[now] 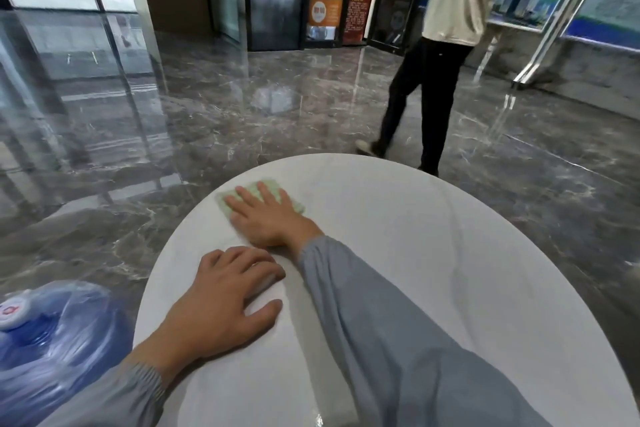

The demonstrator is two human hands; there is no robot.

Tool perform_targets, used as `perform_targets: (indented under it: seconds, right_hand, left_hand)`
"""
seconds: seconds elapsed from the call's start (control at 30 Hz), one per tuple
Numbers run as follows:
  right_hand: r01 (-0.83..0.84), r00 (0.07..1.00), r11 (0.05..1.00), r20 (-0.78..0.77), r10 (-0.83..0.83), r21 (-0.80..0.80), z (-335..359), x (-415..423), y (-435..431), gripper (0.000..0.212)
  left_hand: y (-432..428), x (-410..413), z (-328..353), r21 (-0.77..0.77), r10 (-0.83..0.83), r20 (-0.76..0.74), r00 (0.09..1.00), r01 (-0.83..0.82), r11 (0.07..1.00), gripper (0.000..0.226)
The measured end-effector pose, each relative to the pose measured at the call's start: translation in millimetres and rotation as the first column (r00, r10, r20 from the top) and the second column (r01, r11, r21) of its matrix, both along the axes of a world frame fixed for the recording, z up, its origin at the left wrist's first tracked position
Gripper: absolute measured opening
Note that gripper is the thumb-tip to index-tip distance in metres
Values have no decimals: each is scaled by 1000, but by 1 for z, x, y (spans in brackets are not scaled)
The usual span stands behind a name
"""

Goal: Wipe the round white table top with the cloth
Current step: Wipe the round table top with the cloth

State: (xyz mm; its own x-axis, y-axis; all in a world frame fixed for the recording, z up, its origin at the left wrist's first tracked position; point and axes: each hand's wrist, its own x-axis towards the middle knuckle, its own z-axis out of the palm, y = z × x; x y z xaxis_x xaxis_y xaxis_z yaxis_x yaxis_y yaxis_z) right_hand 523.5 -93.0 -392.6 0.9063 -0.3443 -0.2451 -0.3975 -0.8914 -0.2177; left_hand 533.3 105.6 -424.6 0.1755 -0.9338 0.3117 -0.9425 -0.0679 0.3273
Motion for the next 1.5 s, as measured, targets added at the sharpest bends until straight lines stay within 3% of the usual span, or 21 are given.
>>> perform_targets:
  seconds: [0.13,0.27,0.37,0.47,0.6,0.73,0.87,1.07,1.17,1.27,1.37,1.5]
  right_hand:
    - [31,998,999,57,-33,33,3,-12,15,54]
    - [290,953,955,70,-294,64,3,-87,-38,55]
    - [545,835,837,66,-547,41,1,-182,-95,57]
    - [751,660,660,37,-751,15,-2,-295,-137,60]
    - [847,530,527,27,-847,-72,-6,-384,-162,73]
    - [885,460,460,-22,-888,-70,-3,-376,-155,59]
    - [797,604,604,-15,-797,-32,1,-298,-136,58]
    - [366,931,930,-1,-366,-23,0,-120,-47,56]
    - [89,996,996,5,-89,-24,0,-68,14,55]
    - [-100,994,994,33,101,-34,-6,-55,50,55]
    - [-105,992,994,68,106,-21,-2,-57,32,54]
    - [198,979,979,54,-195,-52,2,-54,-35,56]
  left_hand:
    - [0,1,1,-4,4,9,1000,-4,1000,41]
    - [3,1,3,-13,15,-14,1000,-15,1000,40]
    - [5,3,3,-13,15,-27,1000,-15,1000,41]
    - [3,3,3,-8,12,-23,1000,-12,1000,43]
    - [0,2,3,-9,15,-17,1000,-15,1000,42]
    - [0,0,2,-29,15,-21,1000,-16,999,39]
    - [-3,-1,-1,-96,22,-44,999,-26,995,28]
    - [16,-9,9,-165,0,-100,995,-17,986,13]
    - [48,-17,13,-192,6,-92,996,-24,981,13]
    - [82,-25,6,-218,74,-237,969,-127,968,13]
    - [86,-33,-2,-258,109,-274,955,-182,949,8]
    - [84,-35,0,-262,107,-237,966,-169,950,6]
